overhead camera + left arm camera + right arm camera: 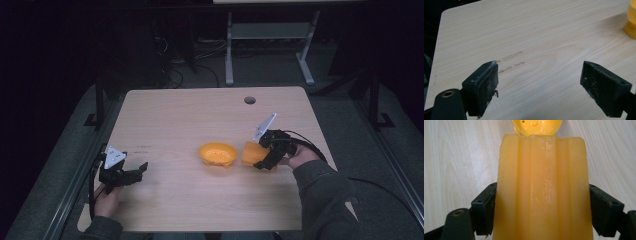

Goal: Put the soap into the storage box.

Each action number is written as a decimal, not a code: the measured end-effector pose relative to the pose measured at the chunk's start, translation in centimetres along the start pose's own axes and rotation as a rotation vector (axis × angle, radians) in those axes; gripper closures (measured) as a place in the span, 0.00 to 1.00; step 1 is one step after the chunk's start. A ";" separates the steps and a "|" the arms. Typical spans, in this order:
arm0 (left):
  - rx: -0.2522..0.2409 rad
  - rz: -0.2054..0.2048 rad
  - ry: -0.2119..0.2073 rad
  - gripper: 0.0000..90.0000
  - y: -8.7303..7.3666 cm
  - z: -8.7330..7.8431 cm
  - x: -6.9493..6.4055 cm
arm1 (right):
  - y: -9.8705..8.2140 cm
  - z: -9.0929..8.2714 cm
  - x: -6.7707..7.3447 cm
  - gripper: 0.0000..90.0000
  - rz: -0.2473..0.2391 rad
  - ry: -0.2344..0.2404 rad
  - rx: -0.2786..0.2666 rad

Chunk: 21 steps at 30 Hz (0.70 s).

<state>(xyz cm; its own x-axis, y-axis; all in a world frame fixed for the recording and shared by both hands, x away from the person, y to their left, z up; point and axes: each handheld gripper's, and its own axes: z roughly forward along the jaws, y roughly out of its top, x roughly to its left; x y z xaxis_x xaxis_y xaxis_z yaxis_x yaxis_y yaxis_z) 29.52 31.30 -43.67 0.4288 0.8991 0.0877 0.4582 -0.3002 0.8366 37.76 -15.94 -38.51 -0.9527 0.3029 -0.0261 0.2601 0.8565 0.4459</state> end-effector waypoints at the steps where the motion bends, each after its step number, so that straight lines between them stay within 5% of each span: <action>1: -0.001 0.001 0.000 0.16 0.0 0.0 0.0 | 0.1 0.0 0.0 0.23 -0.004 -0.002 0.000; 21: -0.002 -0.002 -0.001 0.16 0.0 0.0 0.0 | 2.9 -0.1 -0.6 0.23 -0.047 -0.001 0.001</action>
<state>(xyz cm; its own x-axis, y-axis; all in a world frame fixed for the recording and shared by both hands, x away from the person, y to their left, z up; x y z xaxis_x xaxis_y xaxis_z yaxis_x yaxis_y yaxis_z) 29.51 31.32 -43.66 0.4289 0.8994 0.0850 0.4578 -0.2975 0.8378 39.04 -13.71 -37.12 -0.9638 0.2623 -0.0480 0.2148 0.8705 0.4429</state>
